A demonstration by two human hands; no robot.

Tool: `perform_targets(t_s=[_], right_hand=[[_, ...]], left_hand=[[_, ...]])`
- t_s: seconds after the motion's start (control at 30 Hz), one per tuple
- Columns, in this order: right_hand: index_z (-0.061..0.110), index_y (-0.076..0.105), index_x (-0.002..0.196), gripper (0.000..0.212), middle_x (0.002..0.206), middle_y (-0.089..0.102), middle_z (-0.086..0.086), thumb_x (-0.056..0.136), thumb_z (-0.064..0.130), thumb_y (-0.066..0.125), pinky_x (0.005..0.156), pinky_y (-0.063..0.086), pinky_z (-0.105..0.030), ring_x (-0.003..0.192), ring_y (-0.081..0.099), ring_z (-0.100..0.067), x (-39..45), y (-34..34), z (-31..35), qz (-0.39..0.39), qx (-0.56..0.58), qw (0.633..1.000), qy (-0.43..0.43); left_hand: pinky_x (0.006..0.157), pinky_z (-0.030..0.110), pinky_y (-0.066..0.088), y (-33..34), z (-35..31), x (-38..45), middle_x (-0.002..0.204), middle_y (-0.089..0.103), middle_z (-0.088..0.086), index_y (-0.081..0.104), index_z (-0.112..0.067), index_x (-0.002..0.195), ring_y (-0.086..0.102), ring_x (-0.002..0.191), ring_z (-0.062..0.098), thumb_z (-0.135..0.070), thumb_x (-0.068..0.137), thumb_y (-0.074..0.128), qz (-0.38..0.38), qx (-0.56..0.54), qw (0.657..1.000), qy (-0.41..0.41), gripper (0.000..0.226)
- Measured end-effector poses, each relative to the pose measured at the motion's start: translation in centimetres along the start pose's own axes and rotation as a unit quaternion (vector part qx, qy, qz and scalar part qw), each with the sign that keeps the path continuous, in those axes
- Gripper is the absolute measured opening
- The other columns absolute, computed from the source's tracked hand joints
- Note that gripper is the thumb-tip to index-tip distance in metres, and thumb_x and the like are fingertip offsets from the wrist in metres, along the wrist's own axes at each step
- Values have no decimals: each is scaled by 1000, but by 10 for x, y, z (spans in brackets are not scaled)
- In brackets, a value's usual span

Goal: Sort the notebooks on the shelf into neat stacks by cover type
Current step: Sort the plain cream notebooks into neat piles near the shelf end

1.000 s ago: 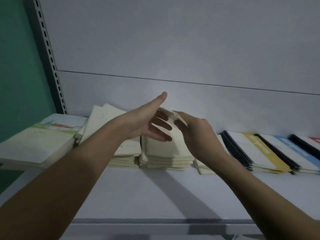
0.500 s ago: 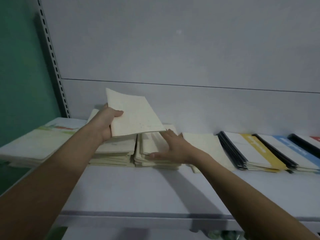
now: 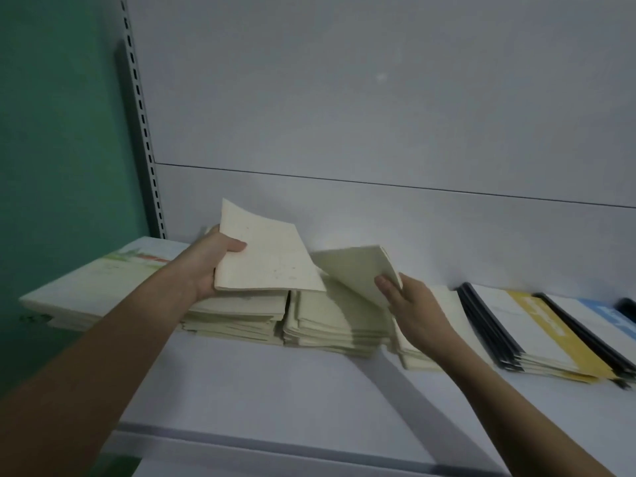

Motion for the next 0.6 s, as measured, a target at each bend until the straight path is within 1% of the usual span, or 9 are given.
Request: perform_targets(t_s=[0.07,0.13,0.2,0.27,0.33,0.43,0.5,0.57,0.6], right_hand=[[26,52,79,26,70,58,4,101,37,43,64,41,-37,69,54,-20,9,-2,18,-26,-11,999,-38],[36,58,99,16,80,64,6,101,35,42,69,43,-34,76,58,-17,11,7,38,-13,-45,996,-76],[40,52,132,33,109,68,2,100,39,44,84,46,-35,98,61,-20,8,23,58,30,-83,989,-114],[36,37,146,49,141,52,2,99,45,43,101,41,-37,125,50,-21,4,42,68,92,-150,971,-160],[35,25,151,59,156,31,6,97,53,40,112,29,-33,140,32,-17,3,46,66,172,-188,955,-155],[41,28,149,58,156,21,20,95,57,41,118,19,-27,142,21,-1,6,33,50,279,-48,957,-69],[38,35,147,55,152,29,22,95,58,36,115,22,-25,139,26,1,9,27,36,213,30,977,-10],[29,38,146,59,153,33,15,96,59,33,112,20,-22,141,28,-5,9,27,19,163,-5,986,18],[24,37,147,63,154,33,9,95,60,32,112,18,-23,142,27,-9,6,28,10,181,-57,982,17]], left_hand=[[50,34,57,10,1,1,103,63,4,44,-25,130,63,87,25,0,98,41,8,7,1000,4,40],[58,36,56,27,4,2,104,65,5,43,-25,136,64,88,25,-12,101,44,12,19,1000,-2,38],[66,39,55,44,11,0,104,70,8,50,-26,132,68,89,27,-39,98,51,39,25,998,-41,37],[69,39,55,52,15,-5,102,73,9,62,-22,121,69,87,27,-51,92,55,72,7,994,-87,42],[69,41,56,45,19,-2,106,72,10,60,-23,123,68,89,28,-35,95,55,61,2,995,-74,31],[71,44,54,26,19,3,108,68,9,54,-30,120,65,94,30,-7,91,51,21,23,999,-16,37],[71,41,53,21,15,0,105,68,7,54,-29,116,65,93,28,-3,90,49,8,26,1000,4,37],[69,39,52,20,11,-3,105,67,8,53,-24,120,65,92,27,-3,91,49,-3,-6,1000,16,36],[68,38,52,18,8,-5,104,67,7,53,-23,118,64,91,25,-4,91,49,-10,-18,1000,22,33]])
Point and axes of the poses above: each hand's wrist, its own x-axis towards the middle knuckle, its own y-axis out of the palm, z = x × y, the point moved 1 cm from there along x, towards the middle knuckle
